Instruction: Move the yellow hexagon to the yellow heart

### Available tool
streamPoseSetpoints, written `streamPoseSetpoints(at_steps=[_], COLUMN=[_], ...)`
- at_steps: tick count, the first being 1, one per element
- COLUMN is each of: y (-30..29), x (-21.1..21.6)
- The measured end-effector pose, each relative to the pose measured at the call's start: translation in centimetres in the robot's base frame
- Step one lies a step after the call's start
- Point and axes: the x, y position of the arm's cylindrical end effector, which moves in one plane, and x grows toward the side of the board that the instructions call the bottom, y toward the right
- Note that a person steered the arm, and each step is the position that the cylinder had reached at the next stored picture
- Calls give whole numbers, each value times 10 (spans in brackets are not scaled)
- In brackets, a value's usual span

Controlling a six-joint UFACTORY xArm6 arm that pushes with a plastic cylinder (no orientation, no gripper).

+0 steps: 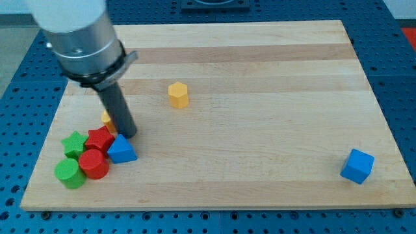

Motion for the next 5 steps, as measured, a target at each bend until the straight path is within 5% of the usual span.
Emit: streamPoseSetpoints(at_steps=[4, 5], y=[135, 146], x=[-56, -117])
